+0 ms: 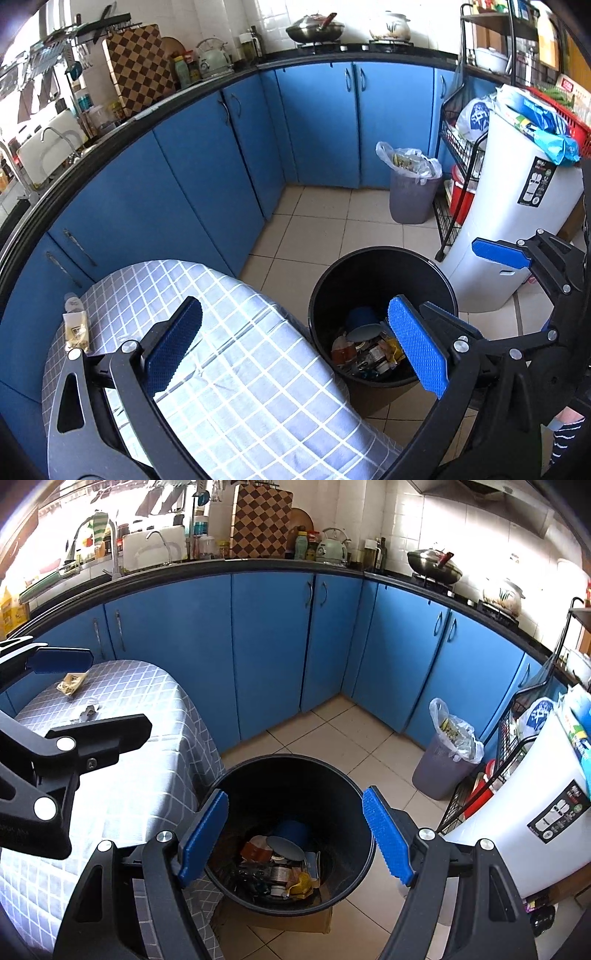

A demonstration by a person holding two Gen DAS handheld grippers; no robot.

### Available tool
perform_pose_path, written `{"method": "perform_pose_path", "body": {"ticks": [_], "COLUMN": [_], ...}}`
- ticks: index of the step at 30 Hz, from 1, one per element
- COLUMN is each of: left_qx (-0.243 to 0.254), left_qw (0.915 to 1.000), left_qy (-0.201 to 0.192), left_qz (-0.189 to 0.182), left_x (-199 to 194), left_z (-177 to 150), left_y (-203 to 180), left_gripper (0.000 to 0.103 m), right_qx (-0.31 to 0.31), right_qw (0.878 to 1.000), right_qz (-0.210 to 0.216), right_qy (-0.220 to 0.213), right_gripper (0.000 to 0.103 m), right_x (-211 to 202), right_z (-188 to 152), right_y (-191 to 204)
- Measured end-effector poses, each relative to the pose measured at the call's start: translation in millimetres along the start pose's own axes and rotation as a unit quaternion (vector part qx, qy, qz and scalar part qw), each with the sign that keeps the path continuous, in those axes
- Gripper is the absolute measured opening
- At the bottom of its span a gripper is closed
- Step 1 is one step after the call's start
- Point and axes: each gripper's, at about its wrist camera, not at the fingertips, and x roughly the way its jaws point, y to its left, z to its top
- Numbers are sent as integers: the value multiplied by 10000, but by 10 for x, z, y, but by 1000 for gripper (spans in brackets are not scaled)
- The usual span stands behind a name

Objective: Collect trash
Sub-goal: 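Move both tools back over the table toward the yellow bag and white box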

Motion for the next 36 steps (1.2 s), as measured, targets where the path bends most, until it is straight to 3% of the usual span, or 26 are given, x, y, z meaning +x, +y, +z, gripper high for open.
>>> {"method": "perform_pose_path", "body": {"ticks": [19,36], "left_qx": [-611,-1451], "left_qw": [9967,9853], "left_qy": [-445,-516], "left_qz": [289,741], "left_x": [-803,-1287], "left_z": [-350,-962], "left_y": [731,1695], "left_gripper": [99,99], "right_qx": [-641,-1397], "right_qw": [9972,9878], "right_qz": [65,430], "right_qy": [-390,-546], "right_gripper": [73,73], "right_x": [-573,-702], "right_z": [300,515], "right_y": [770,1822]}}
